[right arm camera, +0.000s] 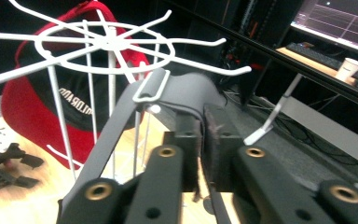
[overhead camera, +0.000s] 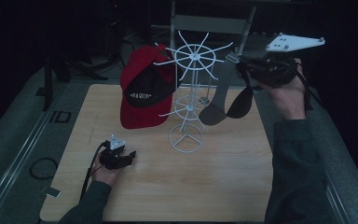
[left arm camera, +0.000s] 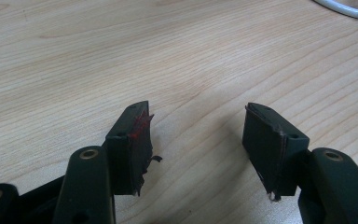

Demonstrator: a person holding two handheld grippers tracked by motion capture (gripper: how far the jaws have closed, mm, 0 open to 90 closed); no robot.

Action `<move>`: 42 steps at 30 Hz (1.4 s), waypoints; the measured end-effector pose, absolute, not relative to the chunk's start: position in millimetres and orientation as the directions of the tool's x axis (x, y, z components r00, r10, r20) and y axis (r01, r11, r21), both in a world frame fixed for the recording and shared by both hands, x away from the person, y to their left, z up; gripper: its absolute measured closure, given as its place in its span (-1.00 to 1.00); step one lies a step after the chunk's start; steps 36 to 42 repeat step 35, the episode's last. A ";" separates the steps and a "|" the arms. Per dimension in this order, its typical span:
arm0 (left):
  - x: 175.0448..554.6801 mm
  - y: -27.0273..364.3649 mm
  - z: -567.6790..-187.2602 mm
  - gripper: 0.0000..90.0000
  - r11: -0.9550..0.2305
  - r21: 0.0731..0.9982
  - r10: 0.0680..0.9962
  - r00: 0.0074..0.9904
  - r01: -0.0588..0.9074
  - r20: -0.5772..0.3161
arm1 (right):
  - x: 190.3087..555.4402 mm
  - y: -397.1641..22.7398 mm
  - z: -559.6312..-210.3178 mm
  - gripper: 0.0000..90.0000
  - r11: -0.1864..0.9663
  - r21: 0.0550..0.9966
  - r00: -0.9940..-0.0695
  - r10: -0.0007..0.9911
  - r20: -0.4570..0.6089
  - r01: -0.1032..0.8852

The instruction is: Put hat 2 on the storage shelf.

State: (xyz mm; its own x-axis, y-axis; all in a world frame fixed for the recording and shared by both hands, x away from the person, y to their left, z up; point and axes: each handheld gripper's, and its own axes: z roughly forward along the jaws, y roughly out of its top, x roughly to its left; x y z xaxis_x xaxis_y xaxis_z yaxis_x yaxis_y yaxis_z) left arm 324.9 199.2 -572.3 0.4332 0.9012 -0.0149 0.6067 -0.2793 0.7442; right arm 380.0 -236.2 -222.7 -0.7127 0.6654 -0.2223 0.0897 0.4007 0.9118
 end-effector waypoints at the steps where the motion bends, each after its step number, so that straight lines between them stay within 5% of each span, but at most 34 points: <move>1: 324.9 199.3 -572.3 -0.06 -0.279 0.744 0.901 0.433 0.607 -0.015 | 380.3 -236.6 -223.5 0.82 0.401 0.912 -0.711 0.667 -0.223 0.090; 19: 324.9 198.8 -572.3 -0.07 -0.277 0.744 0.901 0.433 0.608 -0.017 | 370.9 -253.0 -241.1 -0.01 0.400 0.910 -0.674 0.703 -0.228 0.109; 42: 325.0 199.0 -572.2 -0.07 -0.281 0.743 0.900 0.435 0.607 -0.015 | 352.2 -258.8 -266.3 -0.22 0.406 0.907 -0.679 0.698 -0.225 0.116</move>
